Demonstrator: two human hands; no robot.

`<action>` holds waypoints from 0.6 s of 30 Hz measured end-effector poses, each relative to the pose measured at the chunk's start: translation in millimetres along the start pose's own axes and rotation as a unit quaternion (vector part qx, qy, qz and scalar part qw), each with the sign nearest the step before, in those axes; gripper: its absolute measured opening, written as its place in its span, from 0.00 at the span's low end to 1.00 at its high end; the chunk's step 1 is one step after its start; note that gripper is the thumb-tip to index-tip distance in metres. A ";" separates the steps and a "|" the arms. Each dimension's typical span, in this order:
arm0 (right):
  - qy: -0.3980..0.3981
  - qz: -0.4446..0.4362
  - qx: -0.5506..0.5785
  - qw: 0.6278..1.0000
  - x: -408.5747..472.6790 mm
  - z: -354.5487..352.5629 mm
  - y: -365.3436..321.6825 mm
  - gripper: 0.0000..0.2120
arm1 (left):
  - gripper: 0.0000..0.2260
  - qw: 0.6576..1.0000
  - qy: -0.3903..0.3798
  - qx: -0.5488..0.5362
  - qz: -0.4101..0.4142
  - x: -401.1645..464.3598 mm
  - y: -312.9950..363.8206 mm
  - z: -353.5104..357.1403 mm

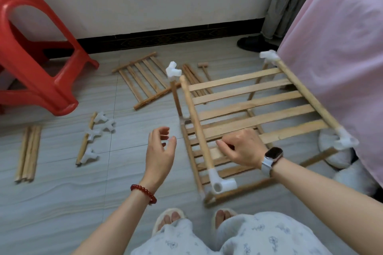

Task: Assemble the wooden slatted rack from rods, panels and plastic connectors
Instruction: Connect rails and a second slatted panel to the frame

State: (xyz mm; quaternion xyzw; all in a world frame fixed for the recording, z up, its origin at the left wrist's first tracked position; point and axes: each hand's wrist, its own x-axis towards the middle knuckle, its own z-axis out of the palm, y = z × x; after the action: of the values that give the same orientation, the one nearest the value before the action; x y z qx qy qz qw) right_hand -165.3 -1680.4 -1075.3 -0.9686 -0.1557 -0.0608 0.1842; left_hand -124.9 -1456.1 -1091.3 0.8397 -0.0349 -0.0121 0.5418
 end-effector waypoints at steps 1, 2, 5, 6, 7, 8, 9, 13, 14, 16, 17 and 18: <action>-0.003 -0.031 -0.014 0.999 -3.1 -2.8 2.5 0.23 | 0.13 0.999 -0.002 0.036 0.023 4.1 0.6 -2.2; -0.011 -0.059 -0.025 0.998 -5.0 -4.8 5.3 0.23 | 0.17 0.995 -0.001 0.082 0.055 8.9 2.4 -4.6; -0.019 -0.122 -0.060 0.991 -0.7 -8.9 14.3 0.22 | 0.27 0.966 0.015 0.213 0.143 27.8 7.2 -13.1; -0.020 -0.130 -0.072 0.989 2.6 -9.7 17.1 0.21 | 0.30 0.954 0.020 0.248 0.166 36.7 9.7 -16.3; -0.022 -0.132 -0.078 0.988 5.5 -10.1 20.4 0.21 | 0.32 0.940 0.017 0.285 0.186 48.1 12.8 -19.0; -0.025 -0.135 -0.079 0.987 7.2 -10.4 23.1 0.21 | 0.34 0.925 0.005 0.325 0.197 60.8 16.0 -21.8; -0.032 -0.137 -0.080 0.987 7.5 -11.1 24.9 0.21 | 0.35 0.905 -0.019 0.375 0.201 74.6 19.0 -24.1; -0.050 -0.142 -0.101 0.983 6.5 -18.5 36.1 0.20 | 0.33 0.797 -0.155 0.556 0.176 130.7 29.6 -18.2; -0.049 -0.141 -0.108 0.983 6.2 -21.9 40.9 0.19 | 0.30 0.786 -0.175 0.568 0.173 139.9 33.5 -11.5; -0.043 -0.138 -0.123 0.982 4.4 -30.4 50.0 0.19 | 0.20 0.781 -0.172 0.571 0.187 147.6 38.9 -0.1; -0.040 -0.137 -0.138 0.980 2.4 -35.7 54.4 0.19 | 0.16 0.779 -0.157 0.572 0.204 147.4 40.3 4.7; -0.035 -0.133 -0.159 0.978 -0.1 -41.4 59.1 0.19 | 0.14 0.777 -0.140 0.572 0.223 145.1 40.3 8.7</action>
State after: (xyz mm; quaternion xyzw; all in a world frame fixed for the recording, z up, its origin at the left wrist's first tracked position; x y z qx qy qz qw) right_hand -148.8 -1748.2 -1056.9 -0.9576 -0.2780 -0.0743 0.0128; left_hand 17.4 -1491.0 -1055.7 0.9529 -0.2969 0.0136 -0.0611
